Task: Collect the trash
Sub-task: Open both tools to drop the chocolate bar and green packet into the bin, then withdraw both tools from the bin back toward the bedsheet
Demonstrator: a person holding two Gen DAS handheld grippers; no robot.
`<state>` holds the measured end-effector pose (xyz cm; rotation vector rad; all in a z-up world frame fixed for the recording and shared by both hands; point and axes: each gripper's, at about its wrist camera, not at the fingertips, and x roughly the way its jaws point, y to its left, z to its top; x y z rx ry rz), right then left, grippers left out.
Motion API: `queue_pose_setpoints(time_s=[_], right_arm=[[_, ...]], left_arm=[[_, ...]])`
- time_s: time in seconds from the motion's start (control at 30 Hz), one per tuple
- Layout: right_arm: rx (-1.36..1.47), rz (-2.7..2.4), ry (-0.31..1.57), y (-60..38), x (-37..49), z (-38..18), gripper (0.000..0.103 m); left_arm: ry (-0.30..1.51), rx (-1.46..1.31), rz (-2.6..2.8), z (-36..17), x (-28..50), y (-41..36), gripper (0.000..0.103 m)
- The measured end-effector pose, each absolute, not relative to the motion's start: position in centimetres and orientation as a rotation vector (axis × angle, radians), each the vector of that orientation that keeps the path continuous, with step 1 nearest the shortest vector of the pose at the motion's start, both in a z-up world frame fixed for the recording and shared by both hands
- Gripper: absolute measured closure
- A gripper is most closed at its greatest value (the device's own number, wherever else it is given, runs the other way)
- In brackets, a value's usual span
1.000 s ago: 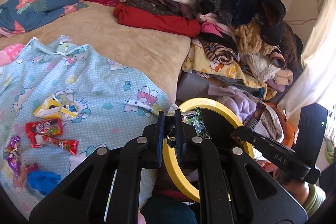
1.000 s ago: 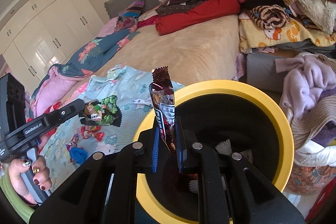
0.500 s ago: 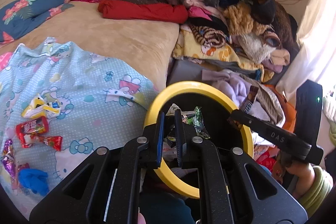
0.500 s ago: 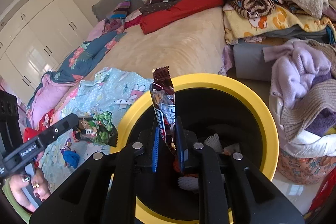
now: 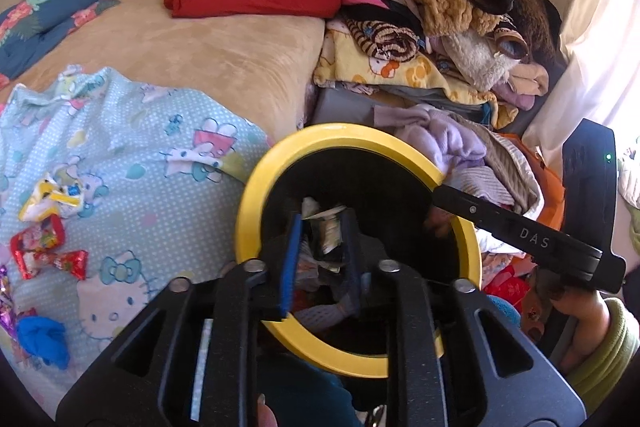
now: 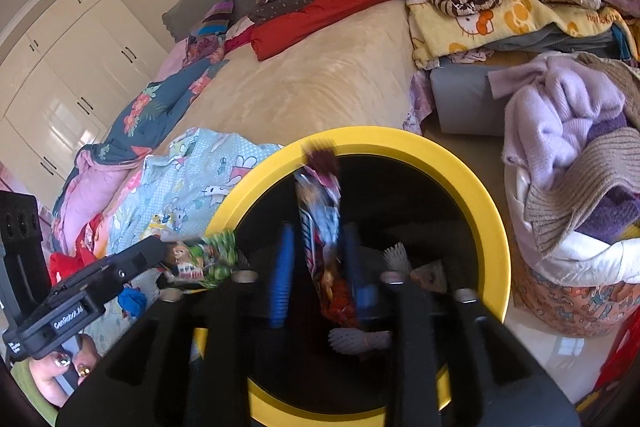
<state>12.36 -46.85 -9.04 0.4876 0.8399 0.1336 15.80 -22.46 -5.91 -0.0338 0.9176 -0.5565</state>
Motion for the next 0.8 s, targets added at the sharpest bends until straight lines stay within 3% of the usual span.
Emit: queue_pose_setpoints(time_s=[0.07, 0.13, 0.2, 0.3, 0.4, 0.47, 0.6, 0.8], right_arm=[[0.492, 0.128, 0.842, -47.0, 12.3, -9.1, 0.06], [0.493, 0.121, 0.839, -47.1, 12.3, -9.1, 0.052], [0.488, 0.113, 0.833, -47.0, 12.3, -8.9, 0.049], [0.483, 0.105, 0.823, -46.7, 12.2, -8.7, 0.039], [0.476, 0.1, 0.811, -46.4, 12.1, -8.3, 0.034], [0.461, 0.093, 0.802, -46.1, 12.1, -7.9, 0.031], [0.436, 0.086, 0.775, -45.4, 11.8, -7.1, 0.024], [0.4, 0.09, 0.737, -44.2, 11.7, -5.9, 0.021]], left_arm=[[0.921, -0.033, -0.563, -6.0, 15.7, -22.7, 0.081], [0.917, -0.034, -0.566, -6.0, 15.5, -22.7, 0.062], [0.91, -0.051, -0.573, -5.8, 15.4, -22.5, 0.054], [0.888, -0.063, -0.568, -5.4, 15.3, -22.1, 0.03], [0.87, -0.08, -0.575, -4.9, 15.2, -21.6, 0.025], [0.851, -0.077, -0.559, -4.5, 15.1, -21.3, 0.011], [0.821, -0.068, -0.517, -3.9, 15.0, -20.5, 0.011], [0.79, -0.079, -0.447, -3.4, 14.9, -18.4, 0.011]])
